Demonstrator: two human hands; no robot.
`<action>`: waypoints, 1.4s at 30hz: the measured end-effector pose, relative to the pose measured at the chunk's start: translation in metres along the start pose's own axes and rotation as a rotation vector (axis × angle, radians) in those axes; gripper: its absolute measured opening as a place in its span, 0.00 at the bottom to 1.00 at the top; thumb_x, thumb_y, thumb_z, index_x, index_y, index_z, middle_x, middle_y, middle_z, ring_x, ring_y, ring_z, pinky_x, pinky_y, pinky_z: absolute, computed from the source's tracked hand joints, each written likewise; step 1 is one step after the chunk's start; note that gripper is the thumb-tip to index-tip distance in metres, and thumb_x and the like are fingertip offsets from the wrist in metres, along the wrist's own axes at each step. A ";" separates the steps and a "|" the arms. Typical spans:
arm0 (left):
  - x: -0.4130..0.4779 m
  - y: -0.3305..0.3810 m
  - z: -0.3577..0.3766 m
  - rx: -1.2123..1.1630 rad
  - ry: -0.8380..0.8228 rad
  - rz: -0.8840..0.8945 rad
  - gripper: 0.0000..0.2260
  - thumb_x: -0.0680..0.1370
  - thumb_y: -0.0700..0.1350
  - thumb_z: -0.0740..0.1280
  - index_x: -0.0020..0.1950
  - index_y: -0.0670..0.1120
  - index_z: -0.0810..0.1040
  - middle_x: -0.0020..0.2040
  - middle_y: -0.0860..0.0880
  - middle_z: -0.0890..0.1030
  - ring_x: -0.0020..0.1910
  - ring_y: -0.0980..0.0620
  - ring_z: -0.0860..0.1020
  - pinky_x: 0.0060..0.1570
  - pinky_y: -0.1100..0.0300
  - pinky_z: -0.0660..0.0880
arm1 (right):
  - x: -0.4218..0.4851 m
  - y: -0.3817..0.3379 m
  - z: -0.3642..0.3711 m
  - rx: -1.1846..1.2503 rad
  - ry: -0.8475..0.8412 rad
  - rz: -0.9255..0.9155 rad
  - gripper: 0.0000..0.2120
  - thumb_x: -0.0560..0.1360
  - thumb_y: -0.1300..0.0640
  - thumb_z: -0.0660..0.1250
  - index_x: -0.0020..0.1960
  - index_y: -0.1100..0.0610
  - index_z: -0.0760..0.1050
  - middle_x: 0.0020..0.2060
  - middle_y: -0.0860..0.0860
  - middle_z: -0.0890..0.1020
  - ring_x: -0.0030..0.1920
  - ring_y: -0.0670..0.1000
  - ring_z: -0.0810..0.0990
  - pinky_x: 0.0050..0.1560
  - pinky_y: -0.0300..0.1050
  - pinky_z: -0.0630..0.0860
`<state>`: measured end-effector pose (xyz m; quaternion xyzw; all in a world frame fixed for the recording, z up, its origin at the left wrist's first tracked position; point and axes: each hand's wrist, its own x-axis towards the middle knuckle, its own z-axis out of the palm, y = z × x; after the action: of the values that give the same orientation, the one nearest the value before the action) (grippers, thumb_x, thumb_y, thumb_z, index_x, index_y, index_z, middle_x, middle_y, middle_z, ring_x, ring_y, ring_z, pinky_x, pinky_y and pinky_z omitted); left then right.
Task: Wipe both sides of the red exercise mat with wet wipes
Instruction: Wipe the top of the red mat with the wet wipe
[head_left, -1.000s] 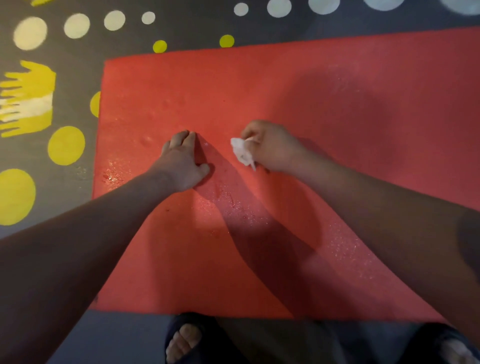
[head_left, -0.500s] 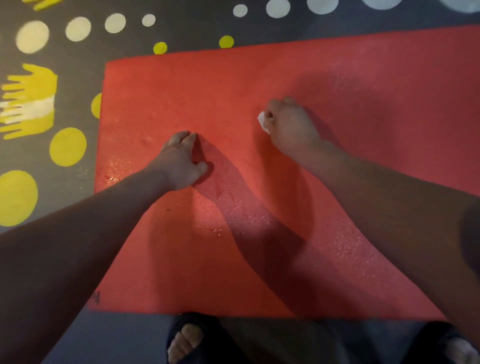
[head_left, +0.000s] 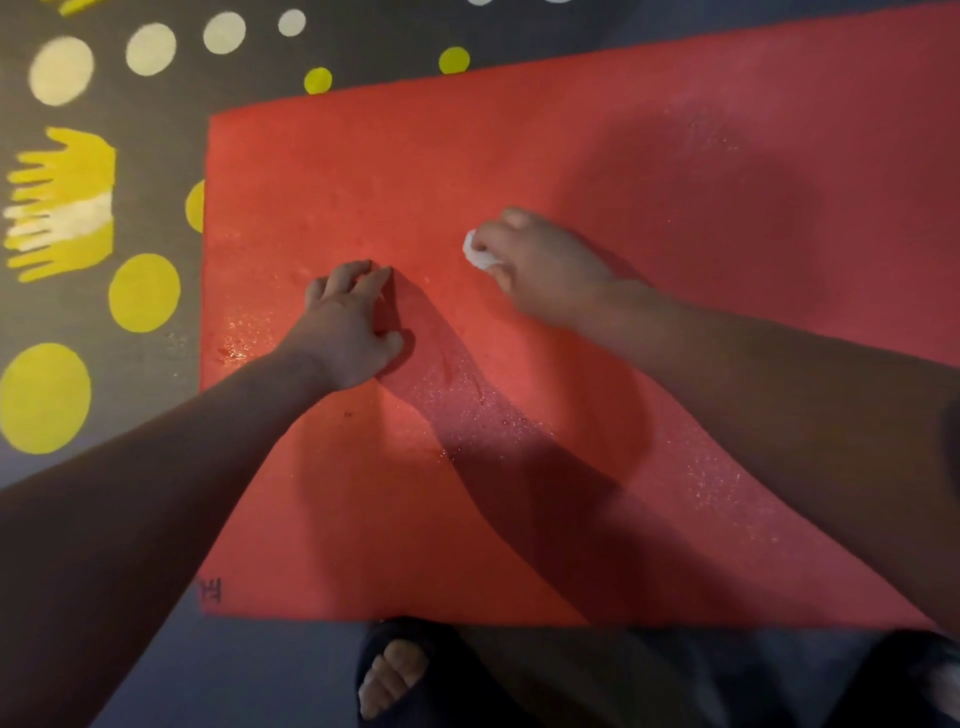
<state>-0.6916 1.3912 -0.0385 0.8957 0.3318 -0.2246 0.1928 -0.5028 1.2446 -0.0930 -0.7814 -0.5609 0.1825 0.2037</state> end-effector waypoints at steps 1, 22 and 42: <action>0.000 0.000 -0.001 -0.001 -0.003 0.000 0.40 0.73 0.58 0.63 0.82 0.45 0.59 0.80 0.41 0.58 0.79 0.42 0.56 0.76 0.55 0.48 | 0.006 0.003 -0.003 -0.009 0.074 0.047 0.10 0.76 0.60 0.65 0.56 0.57 0.78 0.50 0.58 0.76 0.51 0.61 0.76 0.51 0.51 0.73; 0.008 -0.007 0.006 0.003 -0.020 -0.010 0.40 0.75 0.55 0.70 0.83 0.51 0.53 0.81 0.51 0.53 0.77 0.39 0.53 0.76 0.48 0.57 | 0.054 0.013 -0.007 -0.176 0.223 0.178 0.16 0.77 0.58 0.59 0.58 0.51 0.81 0.46 0.59 0.76 0.50 0.62 0.76 0.45 0.51 0.69; 0.009 -0.020 0.022 0.018 0.005 0.026 0.42 0.75 0.57 0.69 0.83 0.51 0.51 0.83 0.49 0.50 0.80 0.39 0.51 0.79 0.45 0.53 | 0.036 -0.021 0.010 -0.073 0.087 -0.078 0.09 0.76 0.62 0.63 0.53 0.57 0.80 0.42 0.57 0.76 0.44 0.59 0.76 0.39 0.45 0.63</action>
<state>-0.7055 1.3991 -0.0652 0.9023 0.3185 -0.2227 0.1867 -0.5135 1.2863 -0.0923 -0.7731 -0.5878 0.1199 0.2061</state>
